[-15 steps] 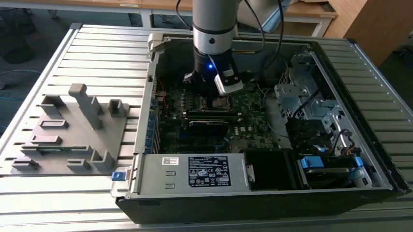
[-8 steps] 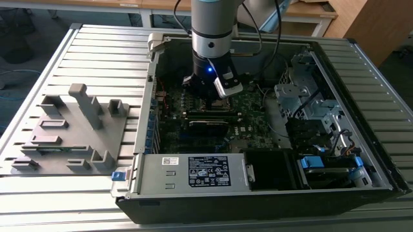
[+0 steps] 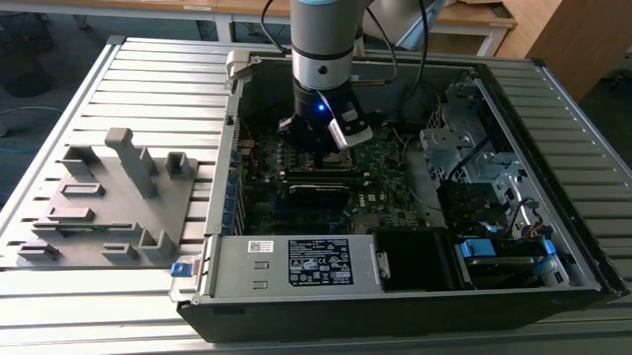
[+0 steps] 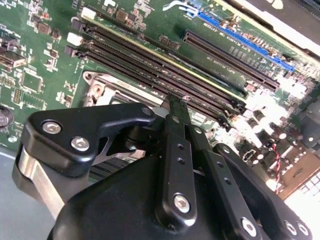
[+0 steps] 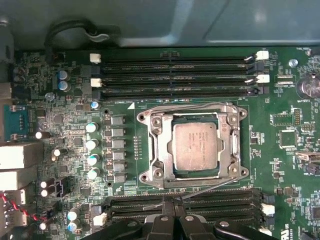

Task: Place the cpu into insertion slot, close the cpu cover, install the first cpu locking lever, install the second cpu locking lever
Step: 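Install the second cpu locking lever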

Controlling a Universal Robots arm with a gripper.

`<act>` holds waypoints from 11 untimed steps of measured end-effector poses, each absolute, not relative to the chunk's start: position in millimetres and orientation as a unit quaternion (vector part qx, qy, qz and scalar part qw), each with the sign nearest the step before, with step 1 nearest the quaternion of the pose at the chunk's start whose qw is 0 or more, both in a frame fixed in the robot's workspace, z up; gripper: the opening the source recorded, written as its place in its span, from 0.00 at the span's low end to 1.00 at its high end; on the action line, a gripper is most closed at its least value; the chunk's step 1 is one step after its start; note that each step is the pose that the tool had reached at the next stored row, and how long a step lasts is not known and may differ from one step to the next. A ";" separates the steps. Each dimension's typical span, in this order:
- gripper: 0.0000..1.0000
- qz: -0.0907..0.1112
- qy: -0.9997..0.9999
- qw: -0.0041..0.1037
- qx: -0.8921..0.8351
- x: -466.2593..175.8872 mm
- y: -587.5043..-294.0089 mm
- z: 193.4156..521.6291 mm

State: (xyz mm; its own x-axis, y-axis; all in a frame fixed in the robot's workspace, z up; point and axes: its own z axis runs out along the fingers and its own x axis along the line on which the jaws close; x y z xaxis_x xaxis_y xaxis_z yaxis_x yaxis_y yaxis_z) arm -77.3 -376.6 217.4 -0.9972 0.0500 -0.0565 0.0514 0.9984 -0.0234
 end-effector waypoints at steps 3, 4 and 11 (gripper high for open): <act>0.10 -0.013 0.999 0.028 0.021 -80.1 -376.6 217.2; 0.10 -0.013 0.999 0.028 0.020 -81.0 -376.6 217.2; 0.10 -0.013 0.999 0.028 0.017 -81.5 -376.6 217.1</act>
State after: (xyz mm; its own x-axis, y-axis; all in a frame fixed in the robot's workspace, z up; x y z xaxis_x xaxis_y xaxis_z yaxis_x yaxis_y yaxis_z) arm -81.5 -376.6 217.1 -0.9979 0.0328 -0.0567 0.0344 0.9991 -0.0260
